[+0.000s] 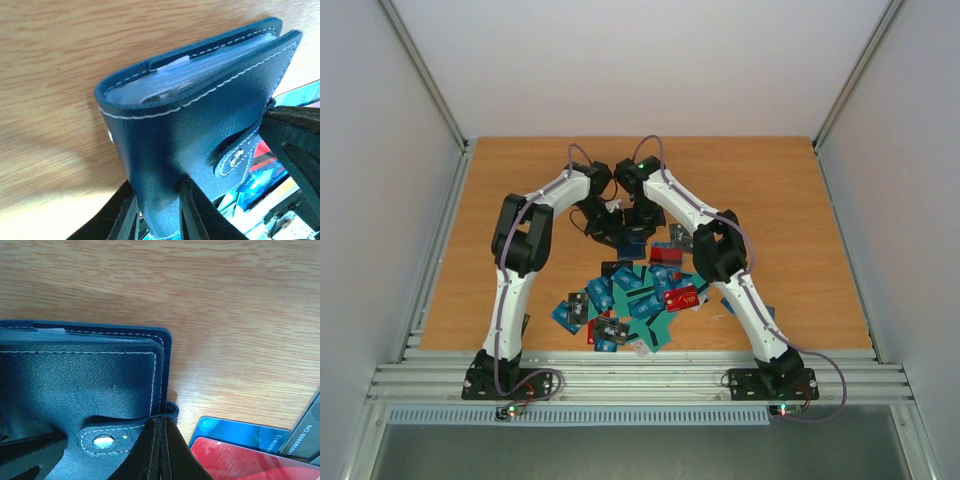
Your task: Put the credit cards into the card holder
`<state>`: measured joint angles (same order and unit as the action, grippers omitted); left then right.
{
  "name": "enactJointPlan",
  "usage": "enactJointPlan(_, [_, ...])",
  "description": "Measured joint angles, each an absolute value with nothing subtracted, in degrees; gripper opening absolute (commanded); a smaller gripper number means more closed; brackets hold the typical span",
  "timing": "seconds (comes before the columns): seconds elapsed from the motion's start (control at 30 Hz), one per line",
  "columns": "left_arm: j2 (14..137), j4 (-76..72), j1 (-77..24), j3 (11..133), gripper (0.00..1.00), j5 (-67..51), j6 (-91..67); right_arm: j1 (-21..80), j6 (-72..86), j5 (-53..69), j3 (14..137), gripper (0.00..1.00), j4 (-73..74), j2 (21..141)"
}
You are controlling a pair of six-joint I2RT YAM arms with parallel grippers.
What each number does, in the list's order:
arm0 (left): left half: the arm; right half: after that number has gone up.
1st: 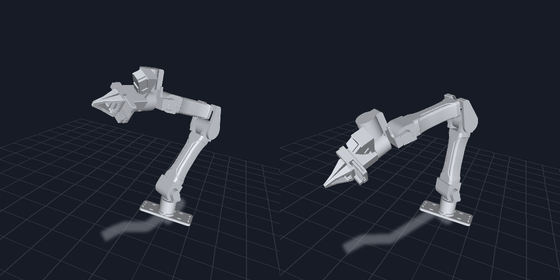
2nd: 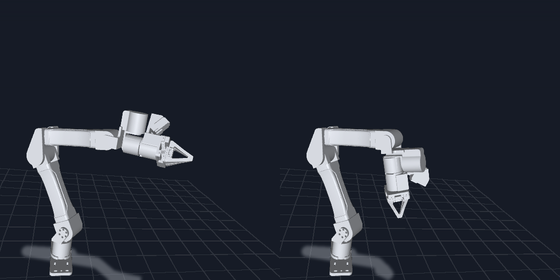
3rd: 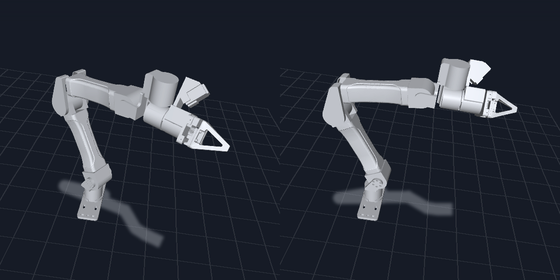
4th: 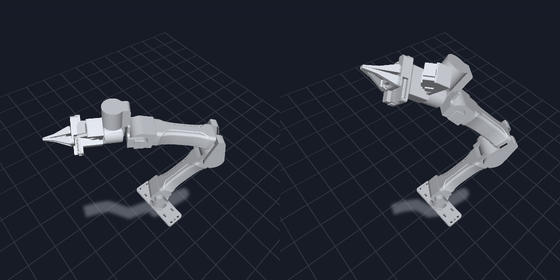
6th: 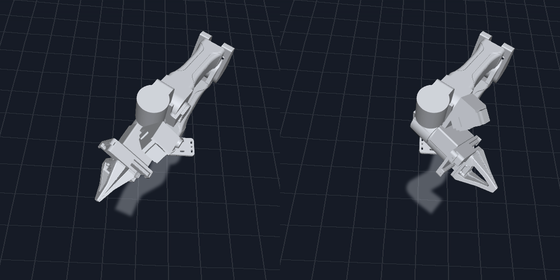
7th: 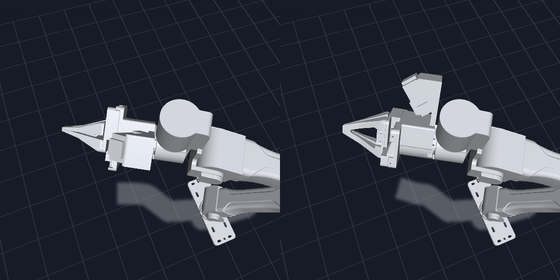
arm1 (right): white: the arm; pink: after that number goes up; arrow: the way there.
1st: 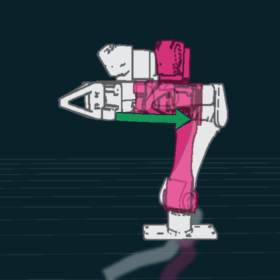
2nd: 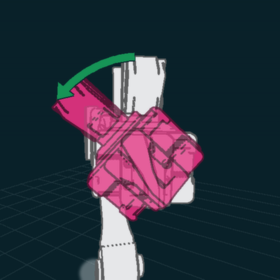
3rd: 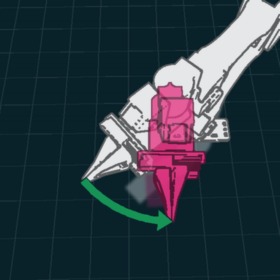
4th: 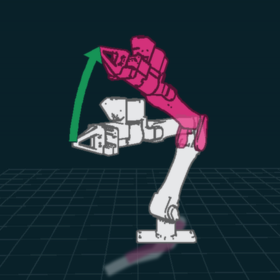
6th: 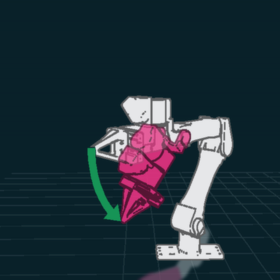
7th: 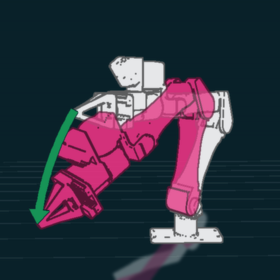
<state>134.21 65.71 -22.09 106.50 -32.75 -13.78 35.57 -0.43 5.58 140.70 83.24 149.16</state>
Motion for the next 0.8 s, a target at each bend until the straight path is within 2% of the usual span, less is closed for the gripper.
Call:
enactJointPlan(0.33, [133.1,60.5,-20.5,103.5,0.22,-35.8,-15.3,36.4,-2.0,7.6,136.7,0.01,77.3,143.9])
enactJointPlan(0.53, [132.2,56.0,-18.9,101.8,0.22,-36.4,-16.6,35.1,-2.5,8.5,130.7,0.01,74.1,132.6])
enactJointPlan(0.8, [131.6,51.3,-12.8,100.7,0.22,-36.2,-19.2,28.7,-2.6,8.2,119.7,0.01,71.5,116.6])
